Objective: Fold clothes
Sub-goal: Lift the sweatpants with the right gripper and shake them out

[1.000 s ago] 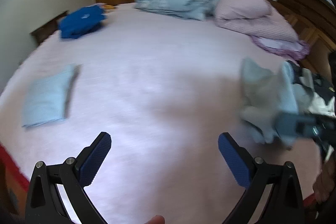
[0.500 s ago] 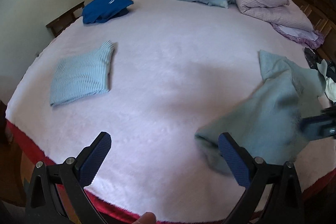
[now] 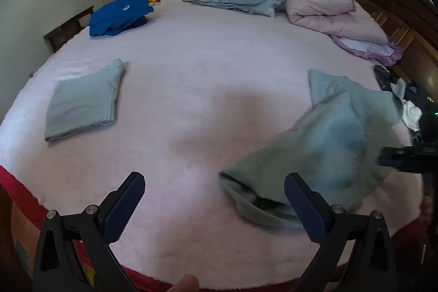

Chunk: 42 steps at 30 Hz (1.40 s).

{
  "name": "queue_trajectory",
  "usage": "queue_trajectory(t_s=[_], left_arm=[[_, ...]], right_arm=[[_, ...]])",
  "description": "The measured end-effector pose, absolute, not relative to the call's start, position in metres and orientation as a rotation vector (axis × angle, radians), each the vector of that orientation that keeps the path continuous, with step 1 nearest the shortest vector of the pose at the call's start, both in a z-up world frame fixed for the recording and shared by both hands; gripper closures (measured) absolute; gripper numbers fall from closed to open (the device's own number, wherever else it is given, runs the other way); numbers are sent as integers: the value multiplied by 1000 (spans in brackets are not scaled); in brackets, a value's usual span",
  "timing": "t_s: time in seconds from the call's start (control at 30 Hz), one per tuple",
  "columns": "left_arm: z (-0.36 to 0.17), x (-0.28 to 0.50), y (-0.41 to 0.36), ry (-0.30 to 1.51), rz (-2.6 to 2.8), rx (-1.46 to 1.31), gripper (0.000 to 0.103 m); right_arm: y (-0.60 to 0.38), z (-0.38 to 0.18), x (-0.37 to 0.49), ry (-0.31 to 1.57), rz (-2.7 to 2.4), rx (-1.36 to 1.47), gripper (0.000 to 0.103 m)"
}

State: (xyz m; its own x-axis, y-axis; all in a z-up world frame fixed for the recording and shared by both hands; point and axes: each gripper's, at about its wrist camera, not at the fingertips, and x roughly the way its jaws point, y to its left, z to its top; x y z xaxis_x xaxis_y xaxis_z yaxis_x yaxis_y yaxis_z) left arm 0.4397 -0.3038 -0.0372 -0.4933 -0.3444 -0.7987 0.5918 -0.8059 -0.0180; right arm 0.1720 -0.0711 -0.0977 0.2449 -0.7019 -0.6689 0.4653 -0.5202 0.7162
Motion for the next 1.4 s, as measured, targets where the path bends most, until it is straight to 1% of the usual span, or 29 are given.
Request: queue_trajectory(t_s=[0.1,0.23,0.37,0.47,0.57,0.67,0.83,0.97,1.03,1.07,1.13,1.17,1.2,1.27,1.33,1.37,1.4], left_arm=[[-39,443,-304,420,-2300,1136,1],[-40,447,-304,436,-2306,1129,1],[-42,450,-304,467,-2303,1123,1],[-44,452,-309,491,-2302,1121,1],[-46,452,-308,489,-2301,1121,1],[-45,453,-307,481,-2307,1122,1],[-44,453,-304,483,-2319,1126,1],[-46,452,-301,502,-2317,1153,1],[-46,454,-300,496,-2321,1153,1],[-46,454,-299,491,-2320,1153,1],[-46,454,-299,497,-2315,1153,1],[-46,455,-300,502,-2311,1153,1],[-45,455,-301,506,-2312,1149,1],[-44,456,-301,498,-2319,1139,1],[-45,453,-301,478,-2317,1148,1],[-47,451,-301,465,-2315,1156,1],[-48,448,-300,459,-2313,1168,1]], right_arm=[[-81,-107,171,-278,-1529,1531,58],[-97,-108,178,-277,-1479,1511,58],[-113,-109,185,-276,-1428,1491,54],[-125,-110,191,-275,-1390,1475,54],[-119,-113,187,-337,-1363,1470,54],[-115,-124,182,-229,-1515,1535,54],[-112,-132,185,-269,-1495,1492,55],[-130,-130,193,-322,-1368,1438,51],[-124,-127,195,-287,-1350,1395,49],[-127,-131,194,-230,-1370,1417,49],[-134,-141,192,-113,-1408,1460,63],[-126,-140,186,-129,-1435,1466,68],[-116,-139,183,-151,-1439,1470,68],[-112,-137,189,-60,-1436,1445,66],[-108,-135,196,31,-1431,1419,68],[-108,-134,194,26,-1425,1418,73],[-108,-133,192,20,-1419,1417,87]])
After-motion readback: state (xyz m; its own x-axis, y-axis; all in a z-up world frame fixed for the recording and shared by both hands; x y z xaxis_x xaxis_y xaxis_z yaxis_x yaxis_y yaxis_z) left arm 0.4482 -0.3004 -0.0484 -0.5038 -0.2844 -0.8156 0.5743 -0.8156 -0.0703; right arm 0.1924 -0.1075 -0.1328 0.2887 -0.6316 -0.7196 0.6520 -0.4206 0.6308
